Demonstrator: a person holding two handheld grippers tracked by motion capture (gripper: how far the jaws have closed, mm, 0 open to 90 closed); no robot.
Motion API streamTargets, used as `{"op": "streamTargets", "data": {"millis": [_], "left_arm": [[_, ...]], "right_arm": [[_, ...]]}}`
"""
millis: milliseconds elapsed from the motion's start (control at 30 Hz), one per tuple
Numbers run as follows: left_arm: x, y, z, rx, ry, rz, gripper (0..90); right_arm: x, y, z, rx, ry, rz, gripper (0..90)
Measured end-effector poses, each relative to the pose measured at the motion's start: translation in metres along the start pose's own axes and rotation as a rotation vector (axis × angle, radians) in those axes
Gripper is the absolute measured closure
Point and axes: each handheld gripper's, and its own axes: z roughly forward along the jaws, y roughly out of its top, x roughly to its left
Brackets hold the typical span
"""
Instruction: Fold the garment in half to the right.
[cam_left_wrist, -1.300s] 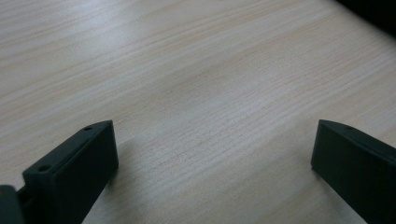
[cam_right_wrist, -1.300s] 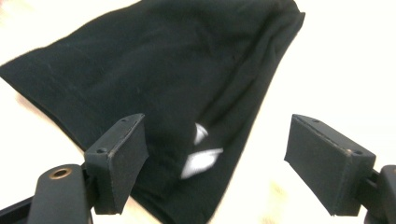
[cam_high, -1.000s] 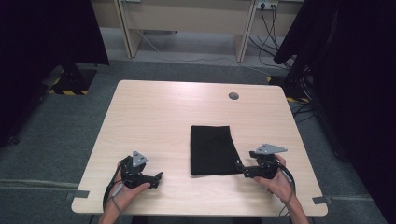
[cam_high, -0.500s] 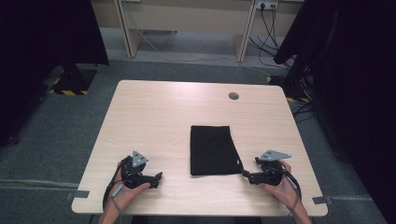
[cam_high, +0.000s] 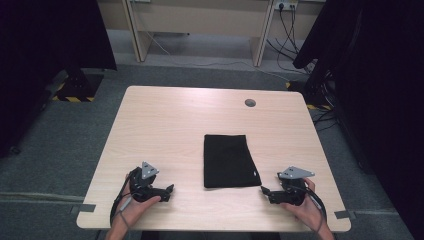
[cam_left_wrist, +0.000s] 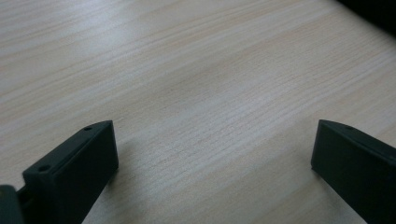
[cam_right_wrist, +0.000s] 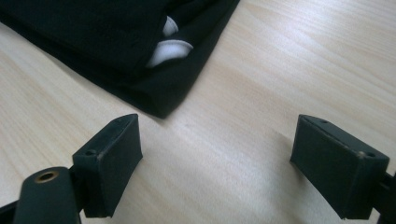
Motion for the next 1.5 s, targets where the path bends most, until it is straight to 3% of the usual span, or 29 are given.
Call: {"op": "streamTargets", "data": {"millis": [1500], "left_arm": [[0.0,0.0,0.0,0.0,0.0,0.0,0.0]], "right_arm": [[0.008,-0.037,-0.037,-0.01,-0.025,0.028,16.3]]}}
